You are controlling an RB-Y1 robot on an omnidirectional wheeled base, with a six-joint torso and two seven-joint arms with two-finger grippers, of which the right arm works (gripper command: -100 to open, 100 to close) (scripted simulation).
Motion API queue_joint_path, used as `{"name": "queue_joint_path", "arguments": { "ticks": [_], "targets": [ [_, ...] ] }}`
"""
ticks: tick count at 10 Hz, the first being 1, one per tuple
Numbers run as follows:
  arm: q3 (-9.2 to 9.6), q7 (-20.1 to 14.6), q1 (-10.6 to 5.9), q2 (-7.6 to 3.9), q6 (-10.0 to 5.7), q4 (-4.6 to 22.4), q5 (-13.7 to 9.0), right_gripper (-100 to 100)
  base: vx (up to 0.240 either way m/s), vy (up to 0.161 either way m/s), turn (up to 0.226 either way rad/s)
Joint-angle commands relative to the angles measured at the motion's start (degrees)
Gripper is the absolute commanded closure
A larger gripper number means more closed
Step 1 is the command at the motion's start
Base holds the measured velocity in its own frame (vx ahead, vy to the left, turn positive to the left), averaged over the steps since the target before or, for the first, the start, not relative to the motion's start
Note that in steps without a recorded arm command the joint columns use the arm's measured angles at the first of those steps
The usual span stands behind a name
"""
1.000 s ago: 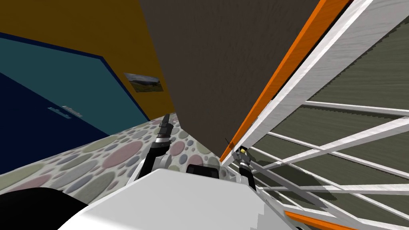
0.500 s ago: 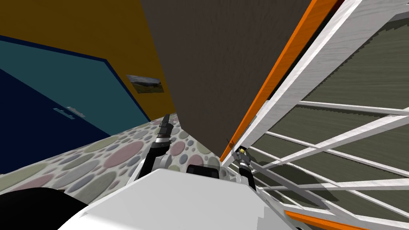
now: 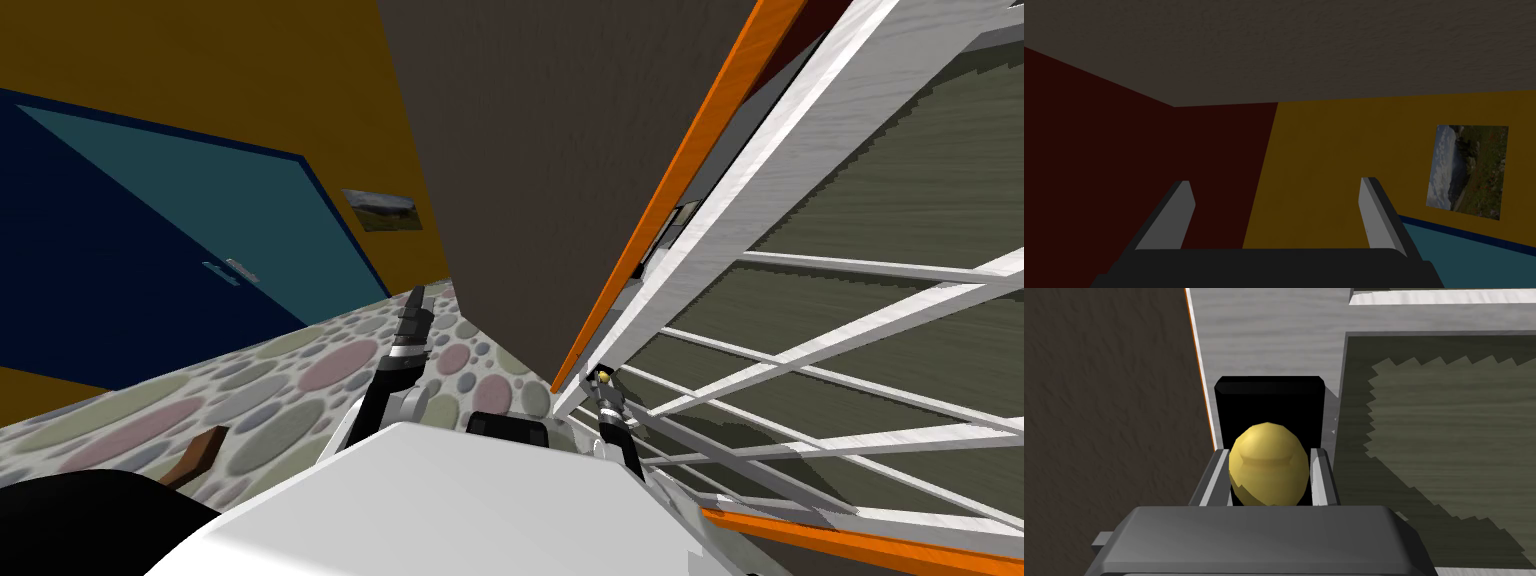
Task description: Pull the door open
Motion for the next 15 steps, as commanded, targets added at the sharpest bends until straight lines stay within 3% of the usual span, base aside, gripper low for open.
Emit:
{"name": "queue_joint_path", "arguments": {
  "ticks": [1,4,5,12,13,15],
  "targets": [
    [1.23,-1.2,0.53,-0.79,-0.05,-1.02,0.58,100,-0.229,-0.006,0.088],
    [3.5,-3.26,1.17,-2.08,-0.24,-1.99,1.66,100,-0.259,-0.022,0.081],
    [3.16,-2.79,1.15,-1.8,0.11,-1.77,1.47,100,-0.105,-0.003,0.023],
    [9.54,-8.78,4.28,-6.29,-3.74,-3.56,4.55,100,-0.249,-0.037,0.104],
    [9.08,-8.01,4.32,-5.84,-2.74,-3.85,4.28,100,-0.108,-0.021,0.029],
    [10.73,-9.77,5.41,-7.0,-4.68,-3.59,5.17,100,-0.2,-0.035,0.136]
  ]
}}
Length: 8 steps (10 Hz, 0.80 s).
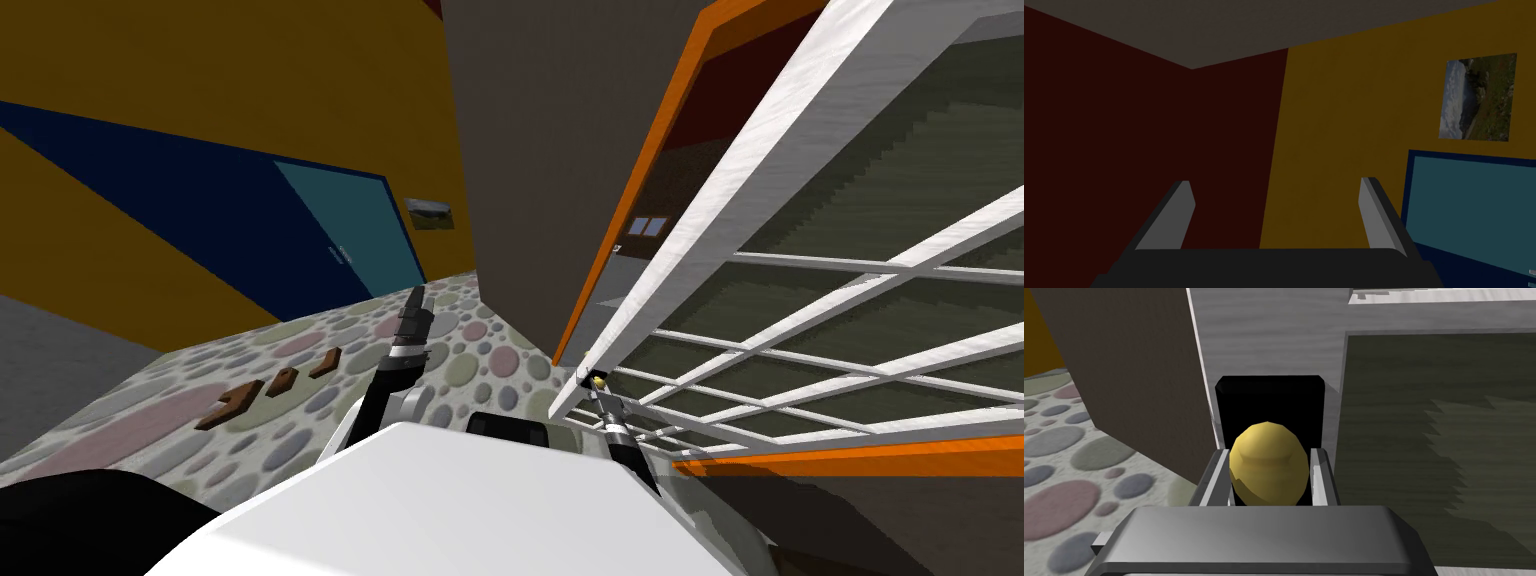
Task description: Pull the door open
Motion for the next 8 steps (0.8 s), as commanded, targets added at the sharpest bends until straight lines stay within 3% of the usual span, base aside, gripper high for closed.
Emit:
{"name": "queue_joint_path", "arguments": {
  "ticks": [1,6,7,8],
  "targets": [
    [0.98,-1.11,0.5,-0.66,-1.68,0.45,0.59,100,-0.23,-0.047,0.115],
    [3.64,-4.28,2.29,-3.24,-5.58,0.7,2.1,100,-0.223,-0.037,0.103],
    [3.39,-3.84,2.26,-2.94,-4.82,0.77,1.92,100,-0.086,-0.027,0.02],
    [4.05,-4.6,2.62,-3.32,-5.91,1.37,2.3,100,-0.126,-0.031,0.148]
  ]
}}
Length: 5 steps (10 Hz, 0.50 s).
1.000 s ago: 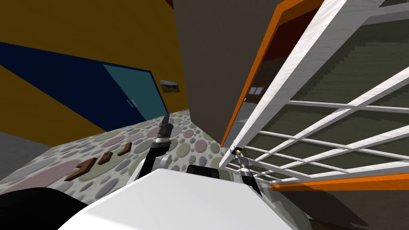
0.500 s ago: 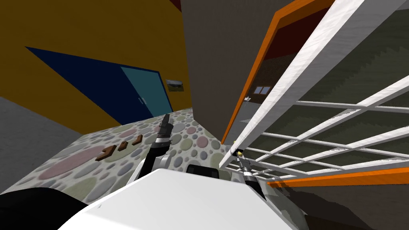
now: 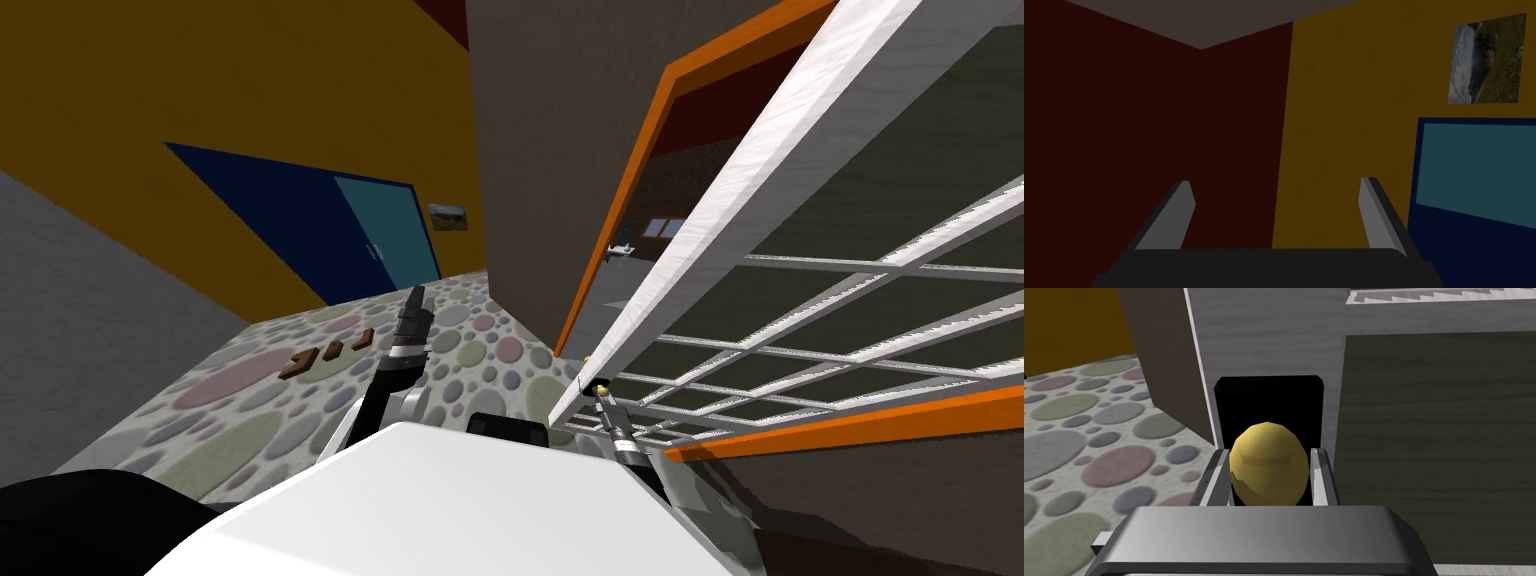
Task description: Pull the door open
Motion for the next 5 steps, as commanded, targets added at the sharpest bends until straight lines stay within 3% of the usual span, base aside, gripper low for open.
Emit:
{"name": "queue_joint_path", "arguments": {
  "ticks": [1,5],
  "targets": [
    [0.45,-0.62,0.05,-0.23,-1.15,0.51,0.3,100,-0.188,-0.055,0.142],
    [1.72,-2.42,0.58,-1.36,-4.12,1.92,1.07,100,-0.198,-0.061,0.137]
  ]
}}
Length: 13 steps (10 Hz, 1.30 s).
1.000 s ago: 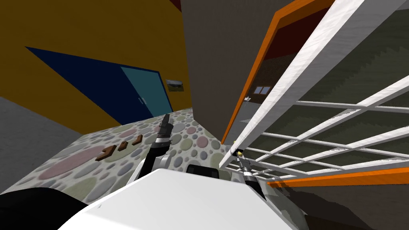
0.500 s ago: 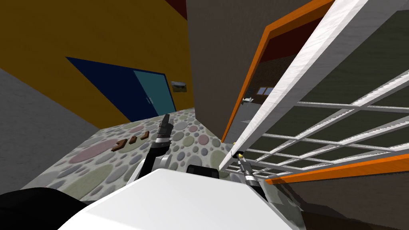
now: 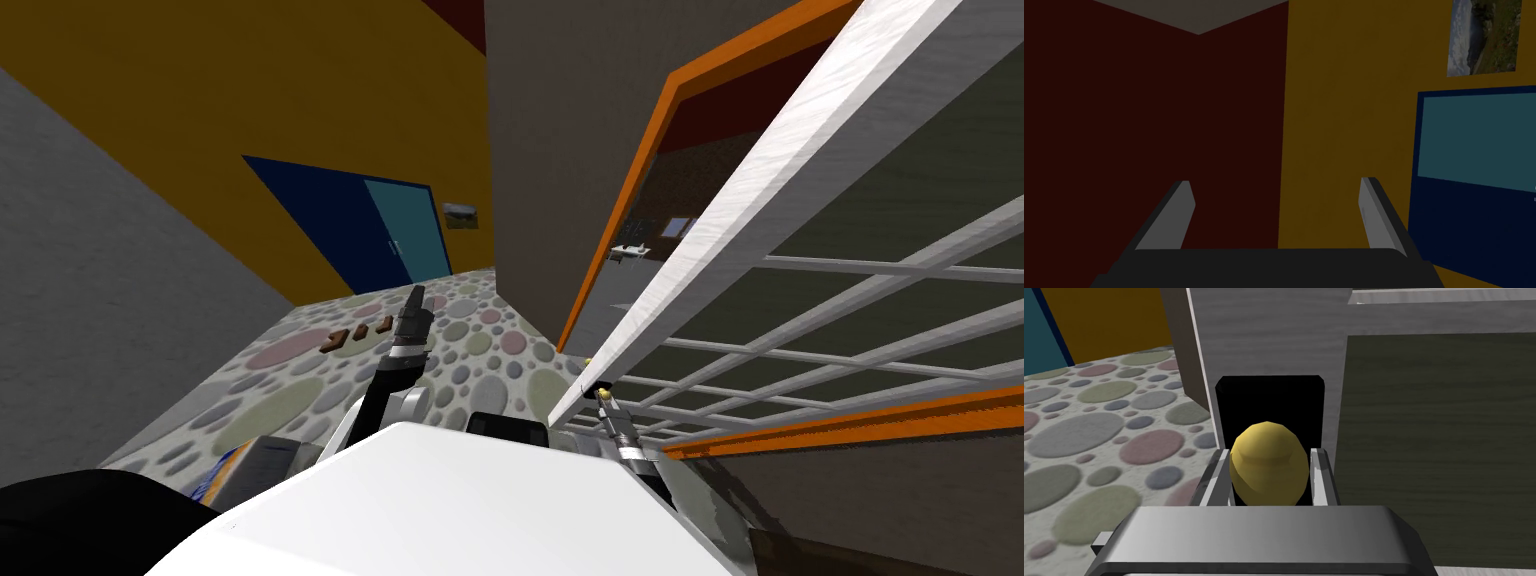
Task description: Pull the door open
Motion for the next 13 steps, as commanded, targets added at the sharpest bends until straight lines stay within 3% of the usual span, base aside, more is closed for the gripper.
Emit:
{"name": "queue_joint_path", "arguments": {
  "ticks": [1,4,5,13],
  "targets": [
    [0.55,-0.82,0.27,-0.47,-1.63,0.62,0.36,100,-0.227,-0.058,0.133],
    [1.43,-2.08,0.63,-1.26,-3.71,1.61,0.9,100,-0.209,-0.066,0.137],
    [1.38,-1.77,0.56,-0.95,-3.06,1.64,0.85,100,-0.089,-0.033,0.034],
    [2.96,-3.6,1.16,-1.89,-7.27,4.3,1.32,100,-0.17,-0.055,0.141]
  ]
}}
